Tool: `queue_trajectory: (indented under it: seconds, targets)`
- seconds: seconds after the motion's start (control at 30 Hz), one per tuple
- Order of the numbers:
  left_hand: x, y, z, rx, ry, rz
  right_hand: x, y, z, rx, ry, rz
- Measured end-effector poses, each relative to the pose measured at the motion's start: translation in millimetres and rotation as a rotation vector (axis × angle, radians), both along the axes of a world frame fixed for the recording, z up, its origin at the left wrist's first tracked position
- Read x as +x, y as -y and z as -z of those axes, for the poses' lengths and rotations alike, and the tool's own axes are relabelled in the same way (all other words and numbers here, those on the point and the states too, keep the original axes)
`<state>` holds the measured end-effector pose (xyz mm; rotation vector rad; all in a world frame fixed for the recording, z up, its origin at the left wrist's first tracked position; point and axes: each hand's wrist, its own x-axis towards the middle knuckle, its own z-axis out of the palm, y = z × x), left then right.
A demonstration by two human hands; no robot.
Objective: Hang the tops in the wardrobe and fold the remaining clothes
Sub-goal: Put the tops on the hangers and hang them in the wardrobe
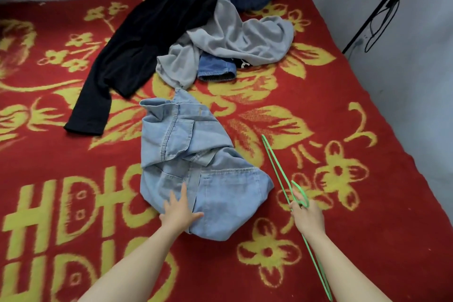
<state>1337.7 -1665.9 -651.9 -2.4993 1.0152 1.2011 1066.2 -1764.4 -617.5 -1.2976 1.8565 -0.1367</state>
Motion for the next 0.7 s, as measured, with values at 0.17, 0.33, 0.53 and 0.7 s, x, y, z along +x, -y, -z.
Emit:
queue_trajectory:
  seconds: [0.17, 0.33, 0.53, 0.7]
  targets:
    - [-13.4, -7.8, 15.8, 0.029, 0.075, 0.084, 2.3, -0.5, 3.1, -0.021, -0.01, -0.026]
    - [-0.5, -17.9, 20.0, -0.037, 0.129, 0.17, 10.0, -2.8, -5.2, -0.036, -0.06, -0.061]
    - [-1.9, -26.0, 11.3, -0.225, 0.151, 0.032, 18.4, -8.1, -3.6, -0.024, -0.135, -0.214]
    - [6.4, -47.9, -12.5, -0.34, 0.166, -0.103, 45.9, -28.3, -5.4, 0.045, -0.26, -0.502]
